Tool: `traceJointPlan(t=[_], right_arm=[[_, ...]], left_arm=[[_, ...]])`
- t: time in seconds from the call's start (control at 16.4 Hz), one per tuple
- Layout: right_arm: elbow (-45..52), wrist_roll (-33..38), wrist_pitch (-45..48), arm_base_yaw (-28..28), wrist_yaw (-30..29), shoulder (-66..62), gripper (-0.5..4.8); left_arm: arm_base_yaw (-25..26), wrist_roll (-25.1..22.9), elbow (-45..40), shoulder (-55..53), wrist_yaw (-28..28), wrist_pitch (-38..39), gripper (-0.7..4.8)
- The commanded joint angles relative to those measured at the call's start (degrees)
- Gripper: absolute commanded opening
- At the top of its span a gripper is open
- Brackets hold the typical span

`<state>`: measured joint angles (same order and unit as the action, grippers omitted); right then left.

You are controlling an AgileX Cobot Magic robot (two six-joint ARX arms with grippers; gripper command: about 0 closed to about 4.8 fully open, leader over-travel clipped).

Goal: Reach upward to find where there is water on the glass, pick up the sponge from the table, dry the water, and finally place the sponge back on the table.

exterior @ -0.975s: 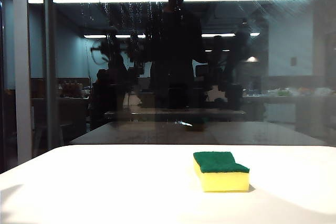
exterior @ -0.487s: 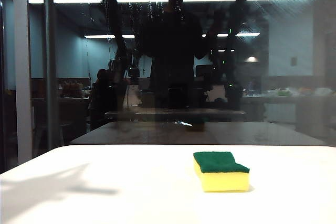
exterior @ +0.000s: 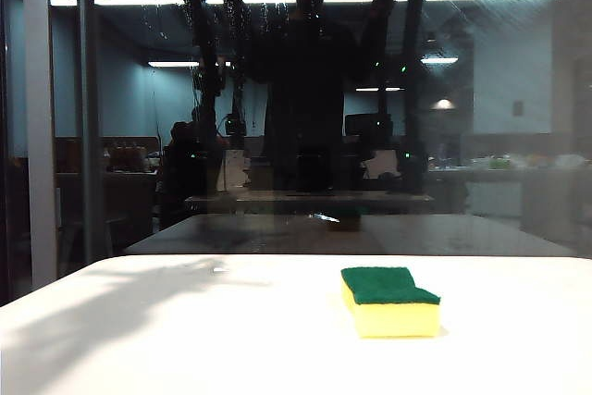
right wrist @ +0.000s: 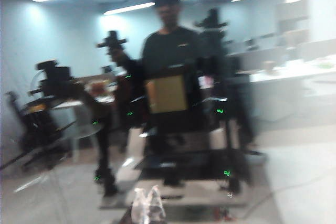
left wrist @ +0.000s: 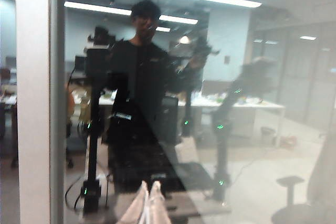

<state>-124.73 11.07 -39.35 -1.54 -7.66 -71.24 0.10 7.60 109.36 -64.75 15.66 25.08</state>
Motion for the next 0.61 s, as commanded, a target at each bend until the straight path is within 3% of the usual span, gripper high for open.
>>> traceJointPlan(t=[0.06, 0.18, 0.61], right_arm=[[-11.5, 2.7, -2.8, 0.1, -1.5, -9.5, -0.03], [-16.5, 2.7, -5.2, 0.1, -1.5, -15.3, -0.03], [-17.0, -0.4, -8.7, 0.1, -4.1, -19.9, -0.03]], left_arm=[[0.0, 0.4, 2.2, -3.9, 0.3, -1.9, -0.05], [0.0, 0.3, 2.8, -6.8, 1.6, -2.6, -0.05], [0.0, 0.3, 2.9, -11.0, 4.1, -4.0, -0.05]])
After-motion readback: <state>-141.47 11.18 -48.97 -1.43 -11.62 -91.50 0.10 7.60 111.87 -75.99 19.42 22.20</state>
